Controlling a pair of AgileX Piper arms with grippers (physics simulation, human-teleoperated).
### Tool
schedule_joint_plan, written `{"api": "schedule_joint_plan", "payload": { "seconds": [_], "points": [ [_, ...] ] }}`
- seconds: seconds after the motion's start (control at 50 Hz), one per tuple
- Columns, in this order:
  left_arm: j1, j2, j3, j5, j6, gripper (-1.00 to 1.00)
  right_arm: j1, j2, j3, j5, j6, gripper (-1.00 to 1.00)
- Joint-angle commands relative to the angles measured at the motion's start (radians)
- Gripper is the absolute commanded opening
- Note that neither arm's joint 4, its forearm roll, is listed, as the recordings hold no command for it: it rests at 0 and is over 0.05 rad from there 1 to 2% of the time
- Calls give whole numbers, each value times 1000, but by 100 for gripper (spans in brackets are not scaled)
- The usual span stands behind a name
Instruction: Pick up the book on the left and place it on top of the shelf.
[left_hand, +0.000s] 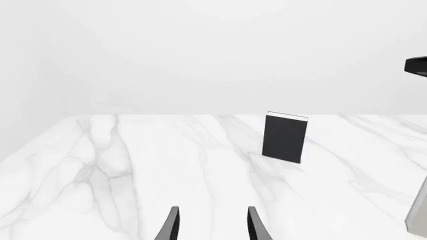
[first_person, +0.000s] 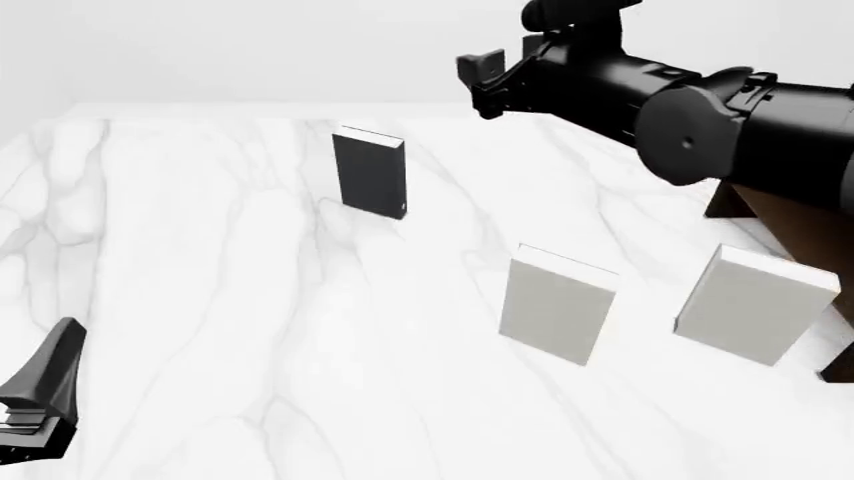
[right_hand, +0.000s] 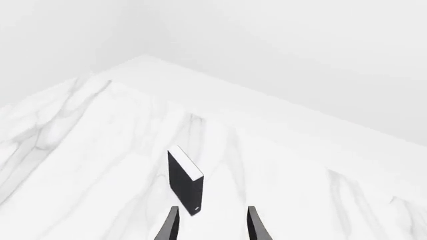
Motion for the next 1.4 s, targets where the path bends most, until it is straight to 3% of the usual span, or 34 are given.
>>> {"api": "schedule_joint_plan", "payload": {
  "seconds": [0.02, 0.32, 1.4],
  "points": [
    [0, 0, 0, 0, 0, 100, 1, 71, -55, -19, 5, 100],
    [0, 0, 0, 0, 0, 100, -1, 171, -120, -41, 14, 100],
    [0, 0, 0, 0, 0, 100, -12, 323, -139, -113, 66, 100]
  ]
}}
